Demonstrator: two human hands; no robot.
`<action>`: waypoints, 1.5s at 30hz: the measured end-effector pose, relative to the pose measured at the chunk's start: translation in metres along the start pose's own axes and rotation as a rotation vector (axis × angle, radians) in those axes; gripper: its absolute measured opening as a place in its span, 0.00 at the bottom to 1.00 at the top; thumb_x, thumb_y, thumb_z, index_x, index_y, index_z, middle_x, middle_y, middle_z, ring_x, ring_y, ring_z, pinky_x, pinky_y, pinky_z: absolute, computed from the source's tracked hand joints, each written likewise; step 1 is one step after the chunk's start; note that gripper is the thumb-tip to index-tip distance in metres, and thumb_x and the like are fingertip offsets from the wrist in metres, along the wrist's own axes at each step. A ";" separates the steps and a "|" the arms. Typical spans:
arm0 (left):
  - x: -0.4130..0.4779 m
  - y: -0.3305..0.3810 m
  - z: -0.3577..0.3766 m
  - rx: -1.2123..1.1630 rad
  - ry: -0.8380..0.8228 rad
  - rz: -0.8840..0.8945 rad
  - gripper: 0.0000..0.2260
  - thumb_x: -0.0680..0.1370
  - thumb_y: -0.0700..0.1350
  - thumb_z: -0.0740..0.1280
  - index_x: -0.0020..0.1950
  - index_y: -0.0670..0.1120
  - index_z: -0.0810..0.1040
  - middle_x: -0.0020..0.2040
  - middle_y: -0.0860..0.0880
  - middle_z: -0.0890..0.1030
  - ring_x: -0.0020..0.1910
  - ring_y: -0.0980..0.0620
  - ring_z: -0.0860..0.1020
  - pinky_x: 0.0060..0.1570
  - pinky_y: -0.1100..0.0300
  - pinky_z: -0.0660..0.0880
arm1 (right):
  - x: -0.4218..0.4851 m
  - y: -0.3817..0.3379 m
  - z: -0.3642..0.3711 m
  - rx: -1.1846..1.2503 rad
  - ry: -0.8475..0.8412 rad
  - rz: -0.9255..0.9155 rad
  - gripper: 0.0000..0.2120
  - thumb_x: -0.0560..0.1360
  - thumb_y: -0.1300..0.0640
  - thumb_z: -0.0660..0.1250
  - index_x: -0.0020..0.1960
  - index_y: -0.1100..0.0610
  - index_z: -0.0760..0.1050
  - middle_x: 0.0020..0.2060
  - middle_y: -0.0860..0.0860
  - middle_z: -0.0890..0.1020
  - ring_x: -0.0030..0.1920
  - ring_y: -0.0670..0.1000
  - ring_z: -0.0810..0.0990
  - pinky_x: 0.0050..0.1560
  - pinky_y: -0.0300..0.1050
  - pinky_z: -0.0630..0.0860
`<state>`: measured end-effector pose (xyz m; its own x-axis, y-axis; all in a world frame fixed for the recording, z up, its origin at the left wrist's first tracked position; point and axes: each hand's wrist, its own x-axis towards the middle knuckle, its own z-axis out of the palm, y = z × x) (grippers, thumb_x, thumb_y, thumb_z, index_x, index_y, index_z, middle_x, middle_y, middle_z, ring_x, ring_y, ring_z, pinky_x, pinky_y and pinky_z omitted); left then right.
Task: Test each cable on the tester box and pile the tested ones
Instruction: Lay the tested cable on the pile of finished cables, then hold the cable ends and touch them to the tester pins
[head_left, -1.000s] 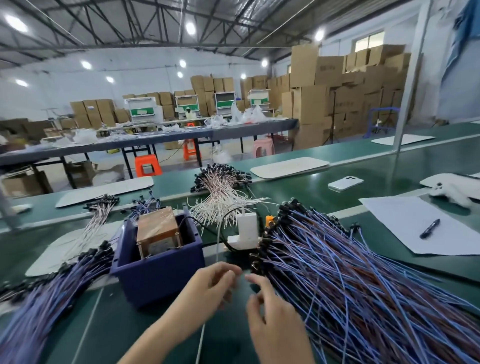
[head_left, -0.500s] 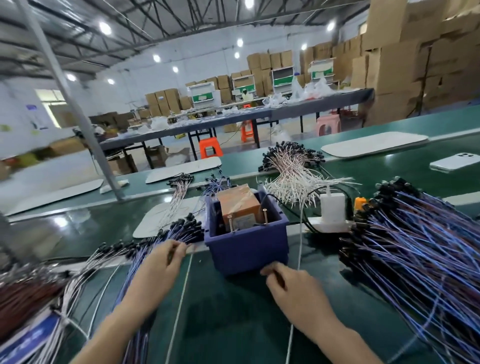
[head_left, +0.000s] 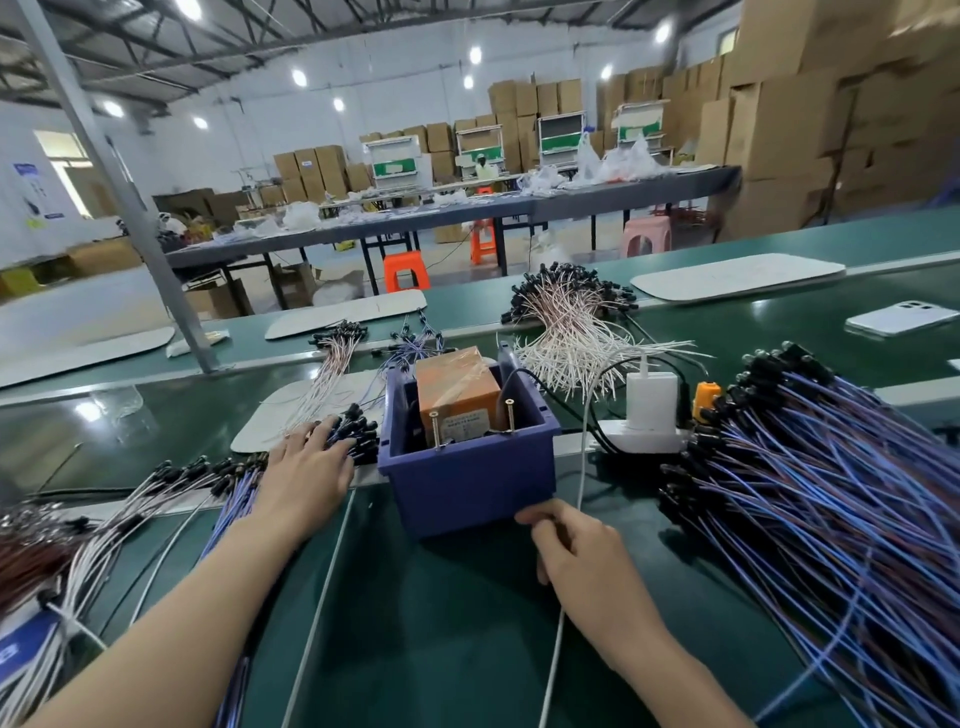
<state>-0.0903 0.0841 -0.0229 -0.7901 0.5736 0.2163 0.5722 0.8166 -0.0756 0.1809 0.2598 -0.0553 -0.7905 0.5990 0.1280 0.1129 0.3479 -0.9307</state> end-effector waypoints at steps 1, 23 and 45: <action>0.002 0.001 0.002 0.013 -0.022 -0.012 0.20 0.85 0.51 0.55 0.76 0.53 0.69 0.81 0.48 0.58 0.79 0.43 0.54 0.76 0.46 0.54 | 0.000 0.000 0.000 0.006 -0.002 0.006 0.12 0.81 0.54 0.60 0.47 0.41 0.80 0.28 0.46 0.80 0.27 0.42 0.75 0.27 0.32 0.68; 0.003 0.010 -0.104 -0.939 0.800 -0.279 0.10 0.83 0.40 0.63 0.61 0.46 0.80 0.57 0.44 0.82 0.43 0.51 0.77 0.42 0.70 0.77 | 0.000 0.001 0.000 0.074 -0.029 0.024 0.13 0.81 0.54 0.59 0.47 0.41 0.79 0.29 0.47 0.81 0.25 0.41 0.74 0.25 0.32 0.65; -0.160 0.209 -0.021 -0.914 0.200 0.441 0.07 0.82 0.49 0.64 0.56 0.49 0.79 0.57 0.57 0.75 0.50 0.55 0.77 0.49 0.55 0.77 | 0.008 -0.008 -0.030 1.121 -0.034 0.170 0.14 0.74 0.44 0.69 0.42 0.55 0.81 0.26 0.48 0.64 0.26 0.48 0.66 0.32 0.41 0.76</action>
<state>0.1598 0.1615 -0.0528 -0.4665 0.7208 0.5126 0.8164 0.1279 0.5631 0.1923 0.2836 -0.0369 -0.8340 0.5512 -0.0232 -0.3688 -0.5883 -0.7197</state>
